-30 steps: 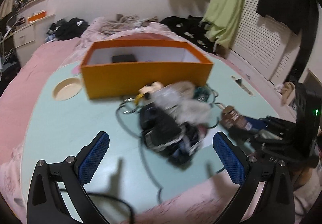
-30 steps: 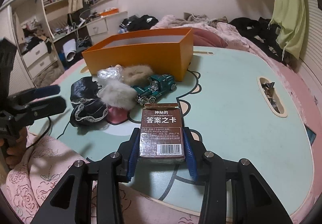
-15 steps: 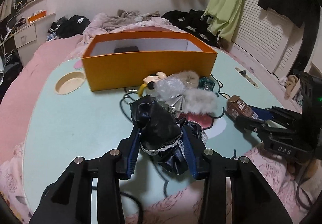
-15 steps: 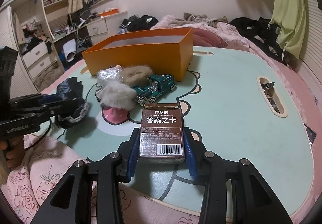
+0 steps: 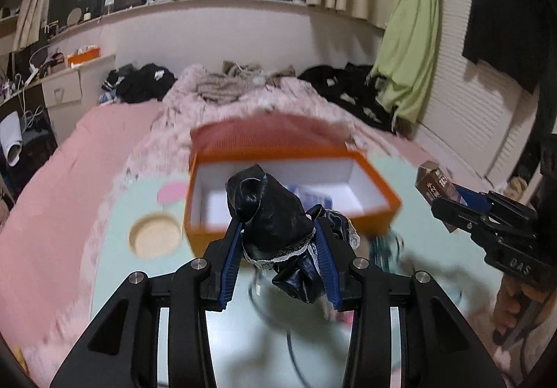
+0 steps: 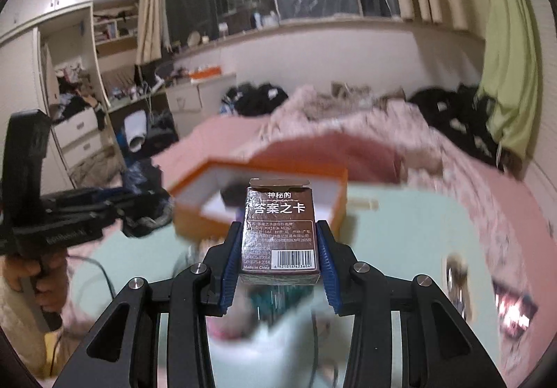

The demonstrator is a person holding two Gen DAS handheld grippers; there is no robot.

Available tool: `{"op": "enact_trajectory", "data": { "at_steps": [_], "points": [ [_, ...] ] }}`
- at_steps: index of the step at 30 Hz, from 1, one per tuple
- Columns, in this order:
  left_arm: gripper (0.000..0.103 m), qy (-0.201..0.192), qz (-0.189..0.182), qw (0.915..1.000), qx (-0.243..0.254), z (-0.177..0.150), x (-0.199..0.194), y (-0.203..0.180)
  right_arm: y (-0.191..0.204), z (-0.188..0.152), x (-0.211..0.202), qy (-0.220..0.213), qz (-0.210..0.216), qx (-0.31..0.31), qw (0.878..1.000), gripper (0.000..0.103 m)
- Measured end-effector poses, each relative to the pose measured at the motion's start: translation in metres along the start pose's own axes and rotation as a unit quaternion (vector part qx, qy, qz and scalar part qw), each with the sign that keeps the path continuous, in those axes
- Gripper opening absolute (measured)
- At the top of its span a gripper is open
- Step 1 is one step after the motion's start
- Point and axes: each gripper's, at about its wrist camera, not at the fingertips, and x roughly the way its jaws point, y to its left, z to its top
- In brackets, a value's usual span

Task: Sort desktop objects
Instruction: 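Drop the card box into the orange box with the right gripper while the left drops the cloth in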

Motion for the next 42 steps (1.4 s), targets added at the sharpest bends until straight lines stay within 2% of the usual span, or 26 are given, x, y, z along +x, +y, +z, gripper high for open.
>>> {"op": "enact_trajectory", "data": {
  "at_steps": [3,4,5,6,7,9,10,12,13,16,23,26,29,32,34,36,39,42],
  "points": [
    [0.042,-0.017,0.002,0.9998,-0.006,0.023,0.019,0.001,0.000,0.020,0.030,0.000,0.006,0.002,1.000,0.041],
    [0.046,-0.020,0.005,0.9997,-0.010,0.027,0.026,0.001,0.000,0.023,0.047,0.013,0.002,0.003,1.000,0.043],
    [0.061,-0.019,0.009,0.9997,-0.013,0.029,0.036,0.003,0.000,0.021,0.059,0.028,-0.009,0.001,1.000,0.059],
    [0.071,0.001,0.020,0.9996,-0.018,0.028,0.053,0.006,0.000,0.017,0.073,0.046,-0.028,-0.002,0.999,0.076],
    [0.084,0.021,0.030,0.9990,-0.025,0.025,0.065,0.009,0.000,0.010,0.084,0.063,-0.044,-0.005,0.997,0.078],
    [0.084,0.061,0.041,0.9965,-0.038,0.013,0.087,0.015,0.000,-0.005,0.099,0.092,-0.044,-0.013,0.995,0.078],
    [0.084,0.078,0.039,0.9953,-0.042,0.005,0.097,0.017,0.004,-0.010,0.098,0.083,-0.043,-0.029,0.995,0.078],
    [0.084,0.052,0.063,0.9966,-0.003,-0.005,0.097,0.008,0.006,-0.013,0.094,0.076,-0.048,-0.029,0.996,0.078],
    [0.084,0.049,0.065,0.9966,-0.005,-0.006,0.096,0.007,0.003,-0.014,0.094,0.081,-0.043,-0.021,0.996,0.078],
    [0.085,0.062,0.054,0.9965,-0.014,-0.007,0.096,0.009,0.000,-0.014,0.095,0.084,-0.038,-0.023,0.995,0.078],
    [0.085,0.061,0.055,0.9966,-0.013,-0.007,0.093,0.006,-0.003,-0.015,0.091,0.074,-0.034,-0.028,0.996,0.078],
    [0.085,0.067,0.037,0.9969,-0.016,-0.006,0.087,0.005,-0.004,-0.011,0.078,0.069,-0.037,-0.021,0.997,0.078],
    [0.085,0.012,0.034,0.9989,-0.029,-0.004,0.054,0.006,-0.004,-0.007,0.038,0.022,-0.025,-0.010,0.999,0.078],
    [0.085,-0.011,0.004,0.9995,-0.030,-0.010,0.021,0.002,0.000,-0.016,0.010,0.028,-0.025,-0.017,0.999,0.084],
    [0.085,0.004,-0.011,0.9998,-0.018,-0.023,0.005,-0.004,0.003,-0.033,0.002,0.054,-0.032,-0.029,0.998,0.084],
    [0.085,0.029,-0.009,0.9995,0.002,-0.043,-0.002,-0.011,0.003,-0.053,0.000,0.080,-0.034,-0.032,0.996,0.084],
    [0.085,0.079,0.002,0.9969,0.005,-0.074,0.003,-0.017,0.001,-0.082,0.004,0.126,-0.032,-0.013,0.991,0.084],
    [0.085,0.123,-0.009,0.9924,0.005,-0.096,0.014,-0.022,0.001,-0.101,0.012,0.162,-0.050,-0.019,0.985,0.084]
  ]
}}
